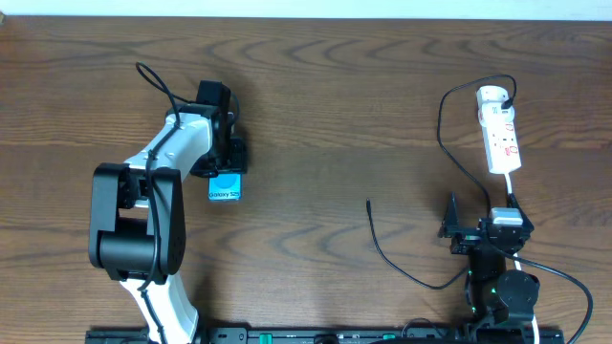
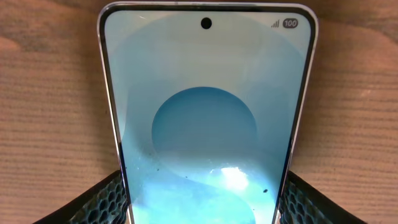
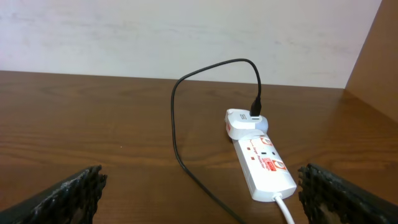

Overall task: Plug charger to phone and switch on socket
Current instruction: 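Lift the phone with the left gripper and tilt it upright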

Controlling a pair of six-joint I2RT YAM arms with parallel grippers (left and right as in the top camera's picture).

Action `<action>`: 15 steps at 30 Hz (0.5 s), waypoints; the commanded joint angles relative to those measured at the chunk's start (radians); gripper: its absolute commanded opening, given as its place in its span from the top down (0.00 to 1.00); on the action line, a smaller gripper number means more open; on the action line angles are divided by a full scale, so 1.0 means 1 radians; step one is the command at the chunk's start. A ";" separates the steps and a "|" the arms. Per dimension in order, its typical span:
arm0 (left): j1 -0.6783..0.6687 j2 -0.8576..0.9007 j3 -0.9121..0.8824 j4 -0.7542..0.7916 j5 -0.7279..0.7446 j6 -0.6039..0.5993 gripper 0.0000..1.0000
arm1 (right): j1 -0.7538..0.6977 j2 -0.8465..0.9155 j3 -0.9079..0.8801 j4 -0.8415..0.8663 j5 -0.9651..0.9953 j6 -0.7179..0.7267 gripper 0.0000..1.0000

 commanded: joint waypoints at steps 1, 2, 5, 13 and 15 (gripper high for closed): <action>0.002 -0.060 0.044 -0.014 -0.001 -0.006 0.93 | -0.005 -0.006 -0.002 -0.004 0.004 0.016 0.01; 0.002 -0.078 0.044 -0.014 -0.001 -0.006 0.93 | -0.005 -0.006 -0.002 -0.004 0.004 0.016 0.01; 0.002 -0.140 0.044 -0.023 0.007 -0.016 0.93 | -0.004 -0.006 -0.002 -0.004 0.004 0.016 0.01; 0.008 -0.346 0.046 -0.031 0.179 -0.150 0.93 | -0.004 -0.006 -0.002 -0.004 0.004 0.016 0.01; 0.015 -0.388 0.046 -0.028 0.253 -0.222 0.93 | -0.005 -0.006 -0.002 -0.004 0.004 0.016 0.01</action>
